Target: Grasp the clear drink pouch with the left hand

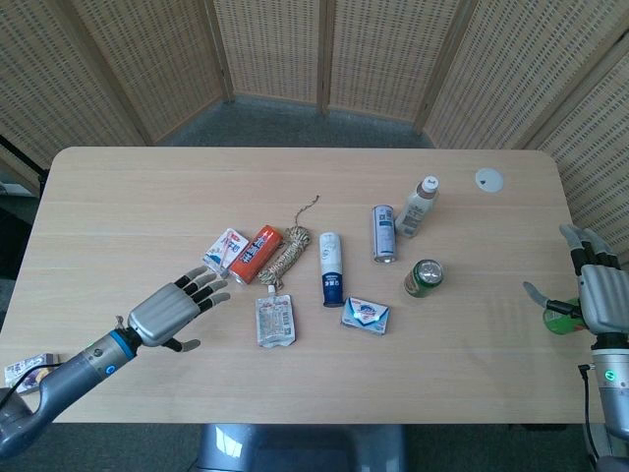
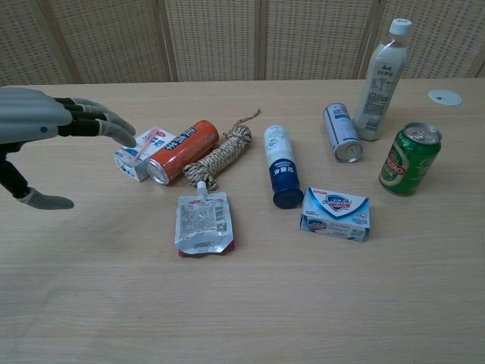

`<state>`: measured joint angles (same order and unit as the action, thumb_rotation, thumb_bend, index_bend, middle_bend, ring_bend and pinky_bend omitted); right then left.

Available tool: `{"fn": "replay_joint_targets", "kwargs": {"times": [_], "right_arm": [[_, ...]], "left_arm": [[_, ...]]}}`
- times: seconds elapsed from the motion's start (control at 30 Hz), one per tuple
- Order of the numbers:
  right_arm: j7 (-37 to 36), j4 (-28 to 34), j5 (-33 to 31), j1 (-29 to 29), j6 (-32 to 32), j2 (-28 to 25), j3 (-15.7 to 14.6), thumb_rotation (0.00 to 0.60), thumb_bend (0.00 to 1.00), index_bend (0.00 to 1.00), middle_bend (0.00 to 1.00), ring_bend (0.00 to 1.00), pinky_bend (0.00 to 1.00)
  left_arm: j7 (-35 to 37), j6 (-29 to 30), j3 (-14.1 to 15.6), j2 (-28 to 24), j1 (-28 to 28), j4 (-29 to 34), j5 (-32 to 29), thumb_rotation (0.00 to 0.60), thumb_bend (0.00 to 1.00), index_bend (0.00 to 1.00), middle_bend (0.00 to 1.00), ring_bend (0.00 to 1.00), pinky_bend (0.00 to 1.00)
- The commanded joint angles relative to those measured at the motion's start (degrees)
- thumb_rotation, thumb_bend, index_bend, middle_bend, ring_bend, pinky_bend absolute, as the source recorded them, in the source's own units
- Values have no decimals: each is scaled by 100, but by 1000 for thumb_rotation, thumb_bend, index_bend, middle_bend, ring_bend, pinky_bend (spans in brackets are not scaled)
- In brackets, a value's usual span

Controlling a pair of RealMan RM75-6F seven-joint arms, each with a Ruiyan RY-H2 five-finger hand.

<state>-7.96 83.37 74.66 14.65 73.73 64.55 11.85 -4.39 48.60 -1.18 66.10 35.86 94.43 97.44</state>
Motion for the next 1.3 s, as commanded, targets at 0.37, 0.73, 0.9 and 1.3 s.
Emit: {"fn": "replay_joint_targets", "kwargs": {"times": [0.37,0.73,0.9,1.3], "right_arm": [[38,-10,49,35,21,2,-1,284,247,0,23,0,0],[53,47,62,-44,102,-12,-55,286,245,0,24,0,0],[20,34,49,-104,153,-19,-73,283,245,0,23,0,0],[-34,7,74,-134,169,-47,-84,287,246,0,23,0,0]], "left_arm": [[161,-402,136,739,487,-486,-154,480,295,125,0,0,0],[112,-770,205,1354,827,-1009,-374,482,297,130,0,0,0],[69,-919,222,1659,989,-1283,-446,481,295,134,0,0,0],[93,-1005,204,2216,1256,-1840,-595,481,295,135,0,0,0]]}}
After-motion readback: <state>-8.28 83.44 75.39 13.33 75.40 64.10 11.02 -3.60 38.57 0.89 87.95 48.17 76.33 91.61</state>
